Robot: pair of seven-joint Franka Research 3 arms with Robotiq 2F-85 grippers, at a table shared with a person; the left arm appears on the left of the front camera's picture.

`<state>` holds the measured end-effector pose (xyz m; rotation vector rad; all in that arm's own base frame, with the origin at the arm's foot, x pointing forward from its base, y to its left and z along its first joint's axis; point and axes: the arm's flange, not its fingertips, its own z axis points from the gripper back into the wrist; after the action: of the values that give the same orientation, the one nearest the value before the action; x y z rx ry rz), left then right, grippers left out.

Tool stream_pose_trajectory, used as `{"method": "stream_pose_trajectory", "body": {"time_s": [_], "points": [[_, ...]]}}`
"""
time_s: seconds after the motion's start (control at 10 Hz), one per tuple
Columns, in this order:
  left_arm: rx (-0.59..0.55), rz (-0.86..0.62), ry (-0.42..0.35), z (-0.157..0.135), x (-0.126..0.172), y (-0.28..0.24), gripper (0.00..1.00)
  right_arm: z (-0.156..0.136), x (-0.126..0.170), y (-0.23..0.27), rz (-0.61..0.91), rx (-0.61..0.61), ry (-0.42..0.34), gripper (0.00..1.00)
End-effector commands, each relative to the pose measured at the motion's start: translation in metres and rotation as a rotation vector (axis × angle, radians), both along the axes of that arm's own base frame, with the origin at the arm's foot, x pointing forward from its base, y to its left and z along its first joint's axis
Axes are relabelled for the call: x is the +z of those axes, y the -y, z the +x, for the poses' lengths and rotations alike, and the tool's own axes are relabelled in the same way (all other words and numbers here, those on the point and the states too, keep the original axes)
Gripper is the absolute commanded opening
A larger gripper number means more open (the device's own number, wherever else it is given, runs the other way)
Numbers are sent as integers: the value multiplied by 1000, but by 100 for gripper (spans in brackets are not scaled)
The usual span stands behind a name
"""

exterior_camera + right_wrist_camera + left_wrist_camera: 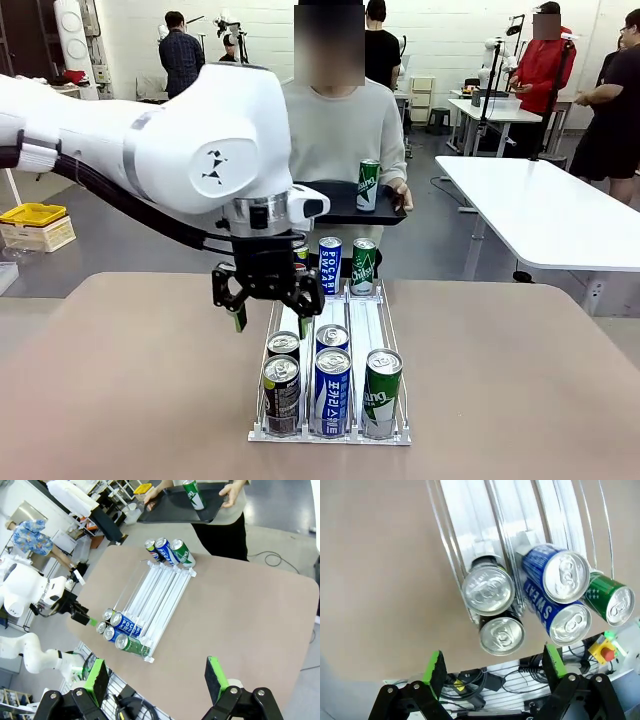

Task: Retrieve and hand over the desired beverage to the person.
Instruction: Pick up another can of the same type that the person held from the Automatic Can Dispenser.

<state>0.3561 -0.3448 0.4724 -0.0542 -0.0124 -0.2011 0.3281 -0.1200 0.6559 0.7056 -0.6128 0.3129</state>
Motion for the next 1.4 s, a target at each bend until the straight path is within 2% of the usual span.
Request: {"method": "stream_pose_trajectory", "body": {"time_s": [0.0,0.3,0.4,1.1,1.3], "points": [[57,36,-40,-2,-6,14,100,1,0,0,5,4,-6,100],[113,43,-69,-8,-8,20,100,1,0,0,5,4,-6,100],[50,29,-51,-8,-17,12,100,1,0,0,5,4,-6,100],[70,34,-60,-7,-17,12,100,1,0,0,5,4,-6,100],[145,67,12,-17,-23,14,100,1,0,0,5,4,-6,100]]}}
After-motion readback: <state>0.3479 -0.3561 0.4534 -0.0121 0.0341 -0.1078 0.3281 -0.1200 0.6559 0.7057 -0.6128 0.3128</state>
